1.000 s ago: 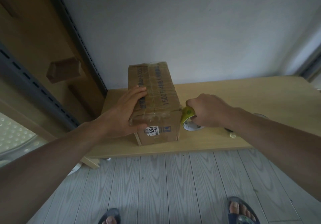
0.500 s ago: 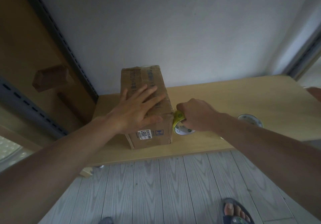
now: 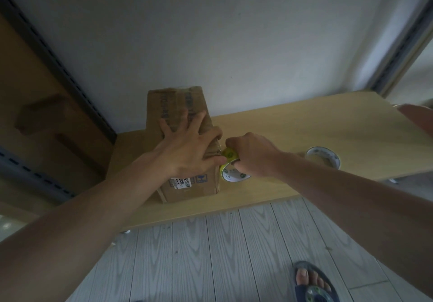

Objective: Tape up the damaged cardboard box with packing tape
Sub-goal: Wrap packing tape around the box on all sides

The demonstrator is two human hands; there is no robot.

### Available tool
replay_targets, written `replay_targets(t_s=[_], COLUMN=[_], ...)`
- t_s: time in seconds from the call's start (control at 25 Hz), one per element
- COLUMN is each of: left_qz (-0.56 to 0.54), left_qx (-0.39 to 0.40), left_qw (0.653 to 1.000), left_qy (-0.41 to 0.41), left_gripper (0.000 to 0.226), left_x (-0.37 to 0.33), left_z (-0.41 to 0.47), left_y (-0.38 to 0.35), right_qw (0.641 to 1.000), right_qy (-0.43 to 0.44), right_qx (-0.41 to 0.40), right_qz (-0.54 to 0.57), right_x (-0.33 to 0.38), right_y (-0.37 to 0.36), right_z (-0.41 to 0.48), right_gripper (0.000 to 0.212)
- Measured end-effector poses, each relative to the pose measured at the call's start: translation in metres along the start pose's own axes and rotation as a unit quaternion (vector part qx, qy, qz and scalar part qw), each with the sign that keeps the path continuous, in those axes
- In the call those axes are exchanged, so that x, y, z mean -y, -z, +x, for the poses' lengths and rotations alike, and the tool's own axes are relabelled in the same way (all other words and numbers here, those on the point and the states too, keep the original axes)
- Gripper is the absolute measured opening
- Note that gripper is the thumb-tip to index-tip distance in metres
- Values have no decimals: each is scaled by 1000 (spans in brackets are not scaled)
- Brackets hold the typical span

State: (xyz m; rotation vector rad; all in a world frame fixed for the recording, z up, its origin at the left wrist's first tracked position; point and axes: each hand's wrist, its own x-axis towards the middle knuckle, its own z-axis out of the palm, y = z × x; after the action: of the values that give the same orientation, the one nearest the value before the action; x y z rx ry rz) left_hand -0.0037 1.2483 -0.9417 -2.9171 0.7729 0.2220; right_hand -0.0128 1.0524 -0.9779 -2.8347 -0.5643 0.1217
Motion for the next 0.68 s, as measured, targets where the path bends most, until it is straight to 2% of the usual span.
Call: replay_targets(t_s=[0.16,0.28,0.44,0.56,0.68], left_qz=[-19,-110,-157,-243,-306], left_qx=[1,-52,-135,-240,-332], left_qw=[1000,993,978,940,891], left_qy=[-15,-13,-26,-25,-54], left_gripper=[51,54,56,43,53], left_x=[2,17,33,40,49], left_z=[-6,-19,-28,-30,-34], left_y=[2,-6,-13,-21,-42], right_qw=[996,977,950,935,931], right_qy=[-13,-21,6,27,53], right_qx=[-42,-100,-174,-209,-212], right_qz=[82,187,259,286,291], right_x=[-3,-3,11,26,39], right_y=[-1,4,23,39,49], right_z=[-6,-10,-14,-12,-7], right_gripper=[14,21,24,22,22])
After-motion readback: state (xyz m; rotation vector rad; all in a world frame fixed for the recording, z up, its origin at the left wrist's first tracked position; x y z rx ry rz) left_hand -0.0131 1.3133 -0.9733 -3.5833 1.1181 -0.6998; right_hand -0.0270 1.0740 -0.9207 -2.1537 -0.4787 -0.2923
